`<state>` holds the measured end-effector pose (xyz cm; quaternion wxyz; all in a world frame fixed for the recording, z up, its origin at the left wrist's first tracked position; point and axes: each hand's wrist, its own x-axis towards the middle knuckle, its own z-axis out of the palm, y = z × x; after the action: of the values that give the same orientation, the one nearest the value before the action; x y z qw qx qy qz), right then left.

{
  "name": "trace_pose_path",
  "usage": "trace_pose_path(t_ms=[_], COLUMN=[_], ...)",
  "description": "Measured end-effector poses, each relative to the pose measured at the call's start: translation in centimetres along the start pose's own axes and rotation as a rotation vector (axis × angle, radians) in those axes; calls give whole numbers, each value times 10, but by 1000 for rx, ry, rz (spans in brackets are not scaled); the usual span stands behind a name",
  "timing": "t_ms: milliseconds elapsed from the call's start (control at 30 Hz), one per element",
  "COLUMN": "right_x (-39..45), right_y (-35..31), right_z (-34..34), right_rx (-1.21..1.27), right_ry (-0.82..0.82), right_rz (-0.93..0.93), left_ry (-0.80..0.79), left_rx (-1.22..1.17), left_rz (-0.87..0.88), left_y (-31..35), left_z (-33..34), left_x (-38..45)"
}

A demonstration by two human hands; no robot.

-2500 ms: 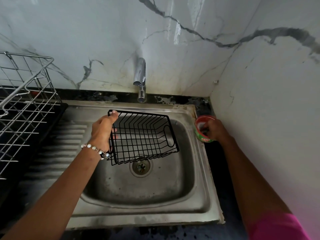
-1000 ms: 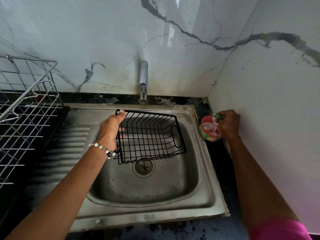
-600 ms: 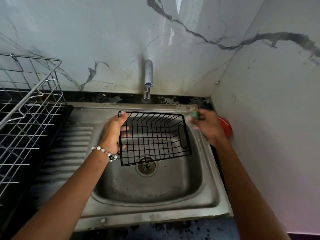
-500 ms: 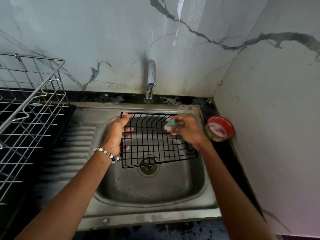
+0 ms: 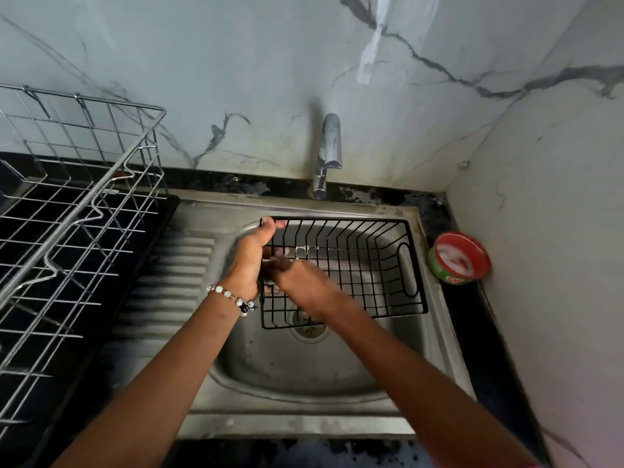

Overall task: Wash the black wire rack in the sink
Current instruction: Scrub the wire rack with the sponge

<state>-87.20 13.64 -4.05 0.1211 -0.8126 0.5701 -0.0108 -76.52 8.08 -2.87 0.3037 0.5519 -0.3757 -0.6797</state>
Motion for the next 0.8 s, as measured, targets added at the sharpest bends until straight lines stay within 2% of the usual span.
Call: trace_pose_path(t_ms=[33, 100, 167, 300, 333, 433, 500, 600, 733, 800], right_x=[-3, -14, -24, -40, -42, -41, -30, -9, 3, 2], right_y=[10, 36, 64, 95, 97, 80, 63, 26, -2, 5], right_z=[-2, -4, -8, -15, -15, -20, -21, -15, -13, -10], right_rx=[-23, 17, -73, 40, 6, 27, 25, 99, 254, 169], right_ry=[-44, -90, -45, 66, 98, 213, 219, 232, 50, -32], right_rz=[-46, 9, 60, 561, 664, 845, 847, 714, 416, 214], left_ry=[-4, -19, -34, -36, -29, -22, -7, 19, 42, 45], left_rx=[-15, -33, -28, -31, -34, -33, -30, -43, -64, -58], left_rz=[-15, -28, -25, -38, -39, -25, -11, 8, -1, 17], left_y=[1, 2, 4, 5, 5, 3, 0, 0, 4, 7], left_z=[-1, -3, -5, -4, -4, 2, 9, 17, 14, 10], left_x=[2, 4, 5, 4, 4, 2, 0, -6, -6, -8])
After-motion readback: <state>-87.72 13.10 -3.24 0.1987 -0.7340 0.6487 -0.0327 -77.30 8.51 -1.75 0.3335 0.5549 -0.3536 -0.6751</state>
